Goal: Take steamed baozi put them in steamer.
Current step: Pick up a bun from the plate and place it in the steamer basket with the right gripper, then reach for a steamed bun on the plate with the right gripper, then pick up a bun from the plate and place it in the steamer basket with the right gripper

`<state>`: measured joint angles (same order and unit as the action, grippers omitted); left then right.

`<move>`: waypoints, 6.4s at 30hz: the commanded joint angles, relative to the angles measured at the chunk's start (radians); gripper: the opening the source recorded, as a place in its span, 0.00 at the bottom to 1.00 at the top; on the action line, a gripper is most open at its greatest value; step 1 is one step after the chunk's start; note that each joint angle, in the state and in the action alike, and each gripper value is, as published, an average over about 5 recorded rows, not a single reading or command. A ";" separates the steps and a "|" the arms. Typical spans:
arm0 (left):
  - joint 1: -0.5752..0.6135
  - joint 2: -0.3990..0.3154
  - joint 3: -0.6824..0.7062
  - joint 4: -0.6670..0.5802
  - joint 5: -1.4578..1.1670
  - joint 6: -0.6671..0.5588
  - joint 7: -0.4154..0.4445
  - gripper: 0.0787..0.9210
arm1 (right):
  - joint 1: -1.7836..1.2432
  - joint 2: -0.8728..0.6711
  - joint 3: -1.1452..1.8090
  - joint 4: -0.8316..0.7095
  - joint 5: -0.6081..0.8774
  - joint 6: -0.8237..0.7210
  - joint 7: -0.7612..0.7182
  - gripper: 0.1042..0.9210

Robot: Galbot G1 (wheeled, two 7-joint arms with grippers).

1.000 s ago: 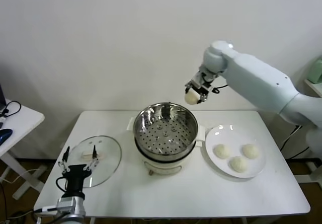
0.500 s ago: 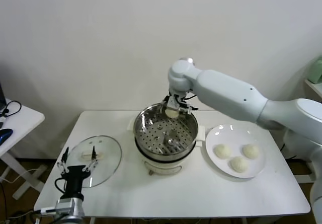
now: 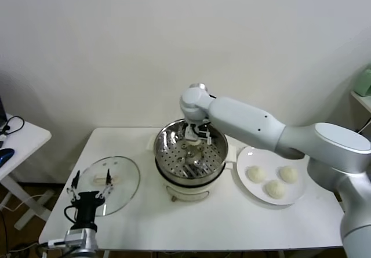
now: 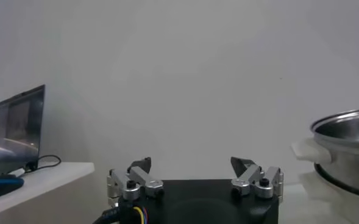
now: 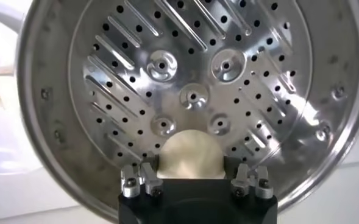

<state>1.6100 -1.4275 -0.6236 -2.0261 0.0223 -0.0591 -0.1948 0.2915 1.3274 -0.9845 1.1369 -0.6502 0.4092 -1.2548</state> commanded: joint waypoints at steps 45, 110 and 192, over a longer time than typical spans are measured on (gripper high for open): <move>-0.003 0.024 0.009 -0.022 -0.035 0.011 -0.024 0.88 | 0.175 -0.611 -0.150 -0.029 0.807 -0.496 -0.072 0.88; 0.010 0.009 -0.001 0.012 -0.006 0.016 -0.026 0.88 | -0.255 -0.416 0.130 -0.266 0.570 -0.439 0.046 0.69; 0.032 0.037 0.065 -0.004 0.072 0.040 -0.024 0.88 | 0.124 0.099 -0.266 -0.357 1.214 -0.658 0.074 0.68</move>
<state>1.6405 -1.3876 -0.5616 -2.0321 0.0958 -0.0193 -0.2161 0.4303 1.4072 -1.2533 0.7973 0.5718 -0.2509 -1.1831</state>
